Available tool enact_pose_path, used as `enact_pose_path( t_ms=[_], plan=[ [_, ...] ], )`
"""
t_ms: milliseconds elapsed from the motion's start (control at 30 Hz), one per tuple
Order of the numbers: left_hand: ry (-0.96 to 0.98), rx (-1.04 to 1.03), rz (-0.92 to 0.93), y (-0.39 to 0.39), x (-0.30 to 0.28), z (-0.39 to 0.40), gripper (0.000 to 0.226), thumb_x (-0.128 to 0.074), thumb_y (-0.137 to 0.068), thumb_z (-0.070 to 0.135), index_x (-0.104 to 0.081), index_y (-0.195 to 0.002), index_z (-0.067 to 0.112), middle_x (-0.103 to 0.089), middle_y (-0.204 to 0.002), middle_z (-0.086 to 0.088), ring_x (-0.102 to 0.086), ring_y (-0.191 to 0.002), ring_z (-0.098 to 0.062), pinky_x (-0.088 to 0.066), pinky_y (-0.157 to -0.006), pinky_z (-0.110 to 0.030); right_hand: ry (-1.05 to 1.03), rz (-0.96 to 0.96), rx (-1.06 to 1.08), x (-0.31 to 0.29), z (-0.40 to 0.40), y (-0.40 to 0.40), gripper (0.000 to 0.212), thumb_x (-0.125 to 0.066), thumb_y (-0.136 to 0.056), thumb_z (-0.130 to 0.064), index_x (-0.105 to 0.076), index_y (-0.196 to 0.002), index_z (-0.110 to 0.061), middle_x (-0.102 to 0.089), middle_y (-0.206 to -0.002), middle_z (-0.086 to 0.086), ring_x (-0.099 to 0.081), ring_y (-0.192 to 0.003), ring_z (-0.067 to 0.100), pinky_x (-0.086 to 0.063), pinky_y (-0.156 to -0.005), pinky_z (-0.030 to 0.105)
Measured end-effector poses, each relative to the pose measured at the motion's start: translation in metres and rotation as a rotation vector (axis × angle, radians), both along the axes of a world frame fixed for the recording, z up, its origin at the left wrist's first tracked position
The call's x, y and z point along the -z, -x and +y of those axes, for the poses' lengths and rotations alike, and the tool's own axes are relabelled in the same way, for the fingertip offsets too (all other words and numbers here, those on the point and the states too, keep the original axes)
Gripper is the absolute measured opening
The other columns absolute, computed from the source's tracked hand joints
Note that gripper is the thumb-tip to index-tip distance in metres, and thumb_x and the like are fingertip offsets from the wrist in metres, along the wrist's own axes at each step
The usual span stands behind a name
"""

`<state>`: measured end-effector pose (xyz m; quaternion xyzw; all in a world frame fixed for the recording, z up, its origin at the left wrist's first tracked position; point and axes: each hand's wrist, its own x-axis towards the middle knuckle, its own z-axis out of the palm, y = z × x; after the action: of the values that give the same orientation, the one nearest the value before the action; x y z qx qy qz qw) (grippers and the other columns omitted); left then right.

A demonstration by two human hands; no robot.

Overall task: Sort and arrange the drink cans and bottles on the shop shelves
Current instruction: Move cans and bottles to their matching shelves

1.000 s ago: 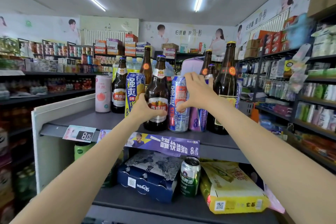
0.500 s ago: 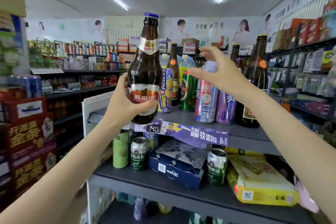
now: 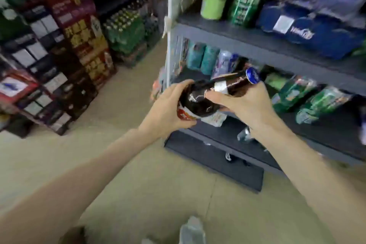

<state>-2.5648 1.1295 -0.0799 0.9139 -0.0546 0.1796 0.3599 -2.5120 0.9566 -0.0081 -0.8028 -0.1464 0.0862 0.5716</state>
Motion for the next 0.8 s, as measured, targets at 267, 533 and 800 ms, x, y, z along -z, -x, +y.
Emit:
enact_pose_path(
  t_ms=[267,533,800],
  plan=[
    [0.129,-0.261,0.572,0.009,0.266,0.032,0.053,-0.060,-0.079,0.006,-0.043,-0.129,0.006,-0.047,-0.126,-0.016,-0.049,-0.114,-0.032,-0.039,-0.089,-0.034,0.374,0.056,-0.001,0.253,-0.014,-0.002,0.039,-0.082,-0.066,-0.008,-0.066,-0.096,-0.026,-0.064,-0.083,-0.017,-0.055,-0.069,-0.023,-0.041,-0.066,-0.003],
    [0.344,-0.463,0.853,0.009,0.495,0.006,0.044,-0.052,-0.086,0.009,-0.038,-0.128,0.009,-0.054,-0.123,-0.006,-0.052,-0.105,-0.028,-0.042,-0.080,-0.030,0.560,0.254,0.153,0.523,-0.034,-0.018,0.039,-0.082,-0.067,-0.013,-0.070,-0.103,-0.019,-0.067,-0.092,0.003,-0.062,-0.089,0.020,-0.043,-0.081,0.023],
    [0.541,-0.566,0.773,-0.013,0.593,-0.012,0.039,-0.051,-0.086,0.008,-0.041,-0.124,0.010,-0.058,-0.115,-0.004,-0.047,-0.091,-0.019,-0.036,-0.072,-0.025,0.399,0.197,0.426,0.630,-0.015,-0.073,0.039,-0.082,-0.067,-0.024,-0.067,-0.101,-0.014,-0.068,-0.098,0.002,-0.062,-0.088,0.017,-0.050,-0.083,0.031]
  ],
)
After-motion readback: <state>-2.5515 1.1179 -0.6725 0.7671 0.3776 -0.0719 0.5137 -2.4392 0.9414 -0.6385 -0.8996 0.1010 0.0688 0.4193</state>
